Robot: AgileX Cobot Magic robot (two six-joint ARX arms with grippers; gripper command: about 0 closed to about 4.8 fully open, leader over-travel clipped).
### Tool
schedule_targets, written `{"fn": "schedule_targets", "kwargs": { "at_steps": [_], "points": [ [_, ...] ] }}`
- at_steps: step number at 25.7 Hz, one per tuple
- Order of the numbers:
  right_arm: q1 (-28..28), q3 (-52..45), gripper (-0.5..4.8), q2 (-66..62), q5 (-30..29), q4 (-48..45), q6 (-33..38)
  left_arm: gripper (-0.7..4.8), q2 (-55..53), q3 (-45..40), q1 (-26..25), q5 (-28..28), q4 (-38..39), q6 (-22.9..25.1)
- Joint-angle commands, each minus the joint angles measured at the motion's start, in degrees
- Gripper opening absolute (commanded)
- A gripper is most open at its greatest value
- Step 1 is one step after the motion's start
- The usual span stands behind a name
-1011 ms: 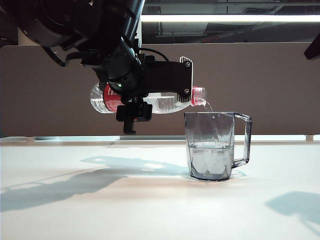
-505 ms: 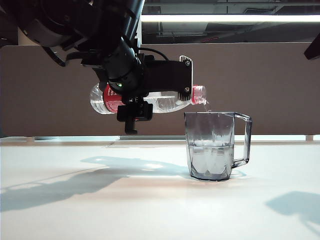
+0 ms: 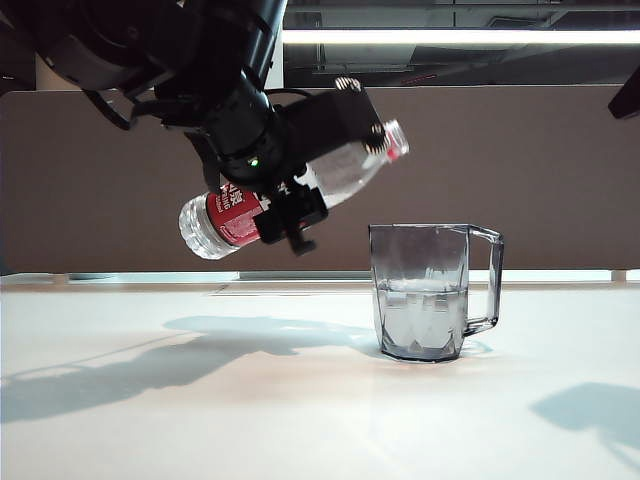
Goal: Pick up the mineral water bottle with the left hand on the table and pour water into the mug until it's half full.
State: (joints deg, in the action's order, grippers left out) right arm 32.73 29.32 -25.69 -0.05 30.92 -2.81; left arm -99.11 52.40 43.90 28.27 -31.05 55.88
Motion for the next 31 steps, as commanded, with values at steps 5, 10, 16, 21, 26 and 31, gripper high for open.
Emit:
{"fn": "schedule_targets", "kwargs": {
  "at_steps": [5,10,16,21,26,31],
  "points": [
    [0.04,0.15,-0.05,0.11,-0.09,-1.09,-0.22,2.68,3.76,0.39,-2.03,-1.66,-1.75,-20.65],
    [0.04,0.15,-0.05,0.11,-0.09,-1.09,-0.22,2.68,6.05,0.37,-4.39,-2.95,0.48,-32.04],
    [0.04,0.15,-0.05,0.11,-0.09,-1.11,-0.22,2.68,9.81,0.20,-8.96,-19.04,5.18,-42.71],
    [0.04,0.15,-0.05,0.11,-0.09,-1.09,-0.22,2.68,10.86,0.04,-11.28,-26.25,5.73,-46.93],
    [0.04,0.15,-0.05,0.11,-0.09,-1.09,-0.22,2.68,11.23,-0.31,-12.92,-26.99,5.57,-50.64],
    [0.04,0.15,-0.05,0.11,-0.09,-1.07,-0.22,2.68,11.26,-3.39,-13.46,-26.91,0.61,-53.16]
  ]
}}
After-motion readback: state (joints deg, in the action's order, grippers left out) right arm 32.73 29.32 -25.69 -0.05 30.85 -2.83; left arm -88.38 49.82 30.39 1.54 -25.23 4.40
